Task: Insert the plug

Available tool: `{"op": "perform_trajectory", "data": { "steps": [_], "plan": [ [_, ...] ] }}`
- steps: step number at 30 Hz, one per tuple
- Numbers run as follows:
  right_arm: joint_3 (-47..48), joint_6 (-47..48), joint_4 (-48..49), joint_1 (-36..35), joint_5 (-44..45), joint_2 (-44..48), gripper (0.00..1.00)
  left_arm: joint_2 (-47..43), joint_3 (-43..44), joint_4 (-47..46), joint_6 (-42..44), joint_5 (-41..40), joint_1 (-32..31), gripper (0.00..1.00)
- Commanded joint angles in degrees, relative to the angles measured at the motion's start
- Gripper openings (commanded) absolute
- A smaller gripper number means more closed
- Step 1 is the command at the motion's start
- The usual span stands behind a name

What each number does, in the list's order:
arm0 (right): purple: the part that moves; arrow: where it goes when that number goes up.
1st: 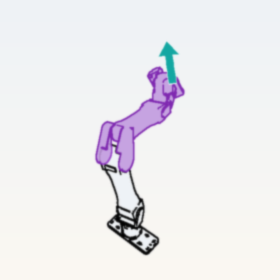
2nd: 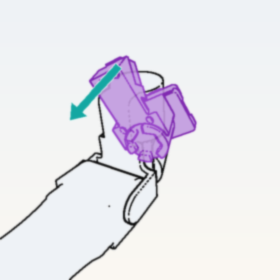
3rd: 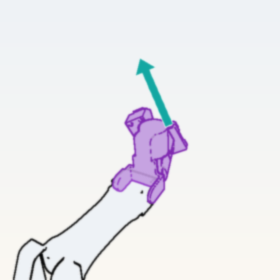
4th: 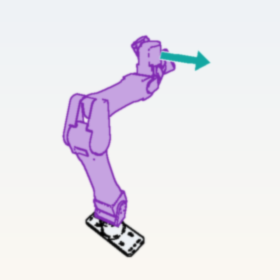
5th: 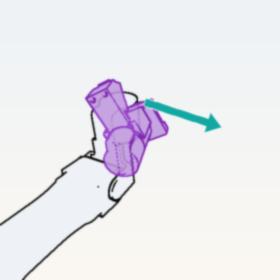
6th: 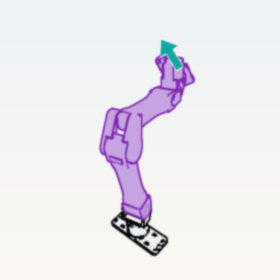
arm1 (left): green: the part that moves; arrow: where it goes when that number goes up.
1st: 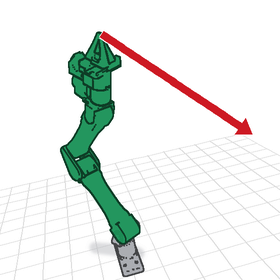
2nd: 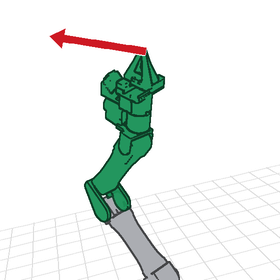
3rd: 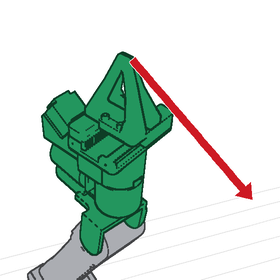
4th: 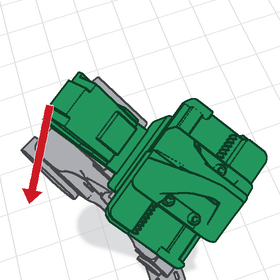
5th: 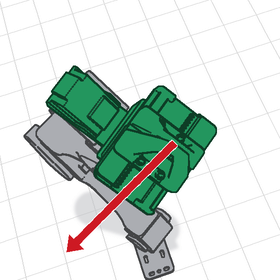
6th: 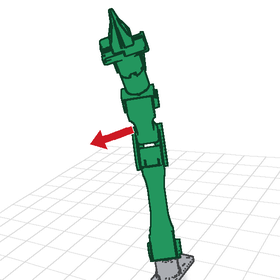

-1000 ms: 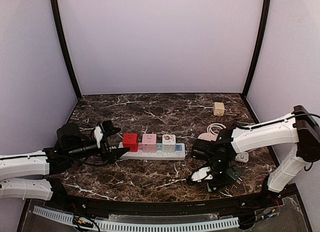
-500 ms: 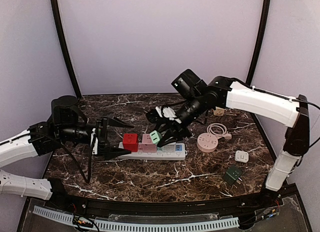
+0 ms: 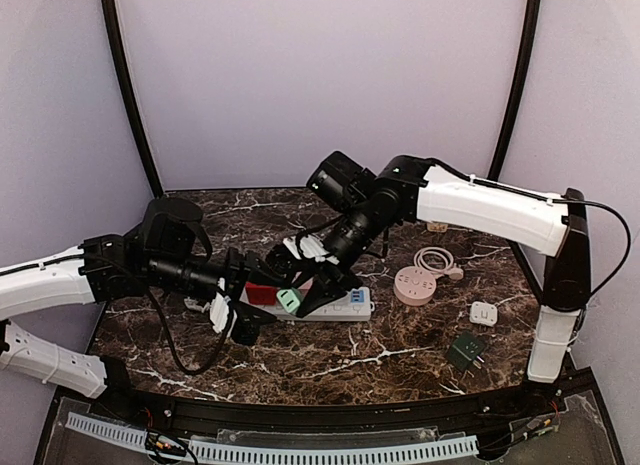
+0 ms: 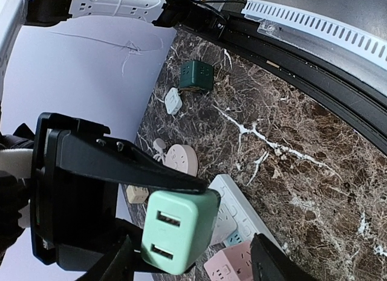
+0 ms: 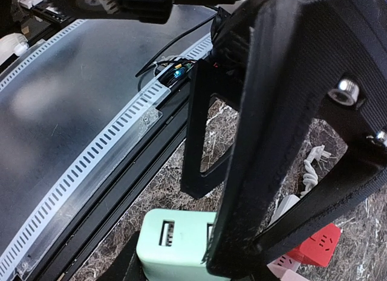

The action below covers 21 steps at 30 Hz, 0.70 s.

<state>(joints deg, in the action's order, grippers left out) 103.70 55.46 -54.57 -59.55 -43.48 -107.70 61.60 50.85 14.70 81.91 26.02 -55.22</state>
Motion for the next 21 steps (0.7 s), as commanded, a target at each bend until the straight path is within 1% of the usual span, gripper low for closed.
{"op": "perform_trajectory", "data": {
  "steps": [1, 5, 7, 8, 9, 10, 13, 15, 16, 17, 18, 20, 21],
  "plan": [
    [3.02, -0.16, -1.42, -1.21, -0.19, -2.15, 0.00, 1.11, 2.21, 0.56, -2.72, -5.35, -0.69, 0.65],
    [6.72, -2.29, -0.88, -1.65, 0.14, -3.92, 0.00, 1.44, 1.75, 0.55, -2.31, -5.85, -1.41, 0.60],
    [8.81, -3.39, -0.61, -1.70, 0.95, -5.13, 0.00, 1.79, 1.68, 0.55, -2.13, -6.37, -2.01, 0.55],
    [9.69, -3.69, -0.63, -1.78, 1.02, -5.68, 0.00, 1.95, 1.69, 0.53, -1.93, -6.66, -2.28, 0.50],
    [10.17, -3.76, -0.61, -1.83, 0.85, -6.02, 0.00, 2.25, 1.70, 0.49, -1.93, -7.43, -2.36, 0.48],
    [10.31, -3.66, -0.63, -1.87, 0.59, -6.08, 0.00, 2.36, 1.66, 0.45, -2.04, -7.98, -2.46, 0.45],
    [9.60, -2.99, -0.60, -2.15, 0.00, -5.80, 0.00, 2.95, 1.49, 1.32, -1.87, -11.83, -2.44, 0.41],
    [9.23, -2.90, -0.71, -2.35, 0.10, -5.61, 0.00, 3.44, 1.45, 2.43, -1.13, -14.03, -2.44, 0.36],
    [9.05, -2.84, -0.82, -2.42, 0.21, -5.52, 0.00, 3.53, 1.40, 2.70, -0.70, -14.58, -2.43, 0.28],
    [8.88, -2.88, -0.76, -2.47, 0.35, -5.30, 0.00, 3.61, 1.32, 2.90, -0.52, -15.47, -2.43, 0.23],
    [8.69, -2.90, -0.66, -2.42, 0.66, -5.18, 0.00, 3.61, 1.21, 2.89, -0.08, -15.69, -2.43, 0.09],
    [8.31, -2.97, -0.55, -2.42, 1.56, -4.96, 0.00, 3.35, 0.95, 2.68, 0.43, -15.98, -2.48, 0.02],
    [8.15, -3.32, -0.17, -2.40, 2.09, -4.83, 0.04, 3.24, 0.82, 2.28, 0.44, -15.99, -2.46, 0.01]
  ]
}}
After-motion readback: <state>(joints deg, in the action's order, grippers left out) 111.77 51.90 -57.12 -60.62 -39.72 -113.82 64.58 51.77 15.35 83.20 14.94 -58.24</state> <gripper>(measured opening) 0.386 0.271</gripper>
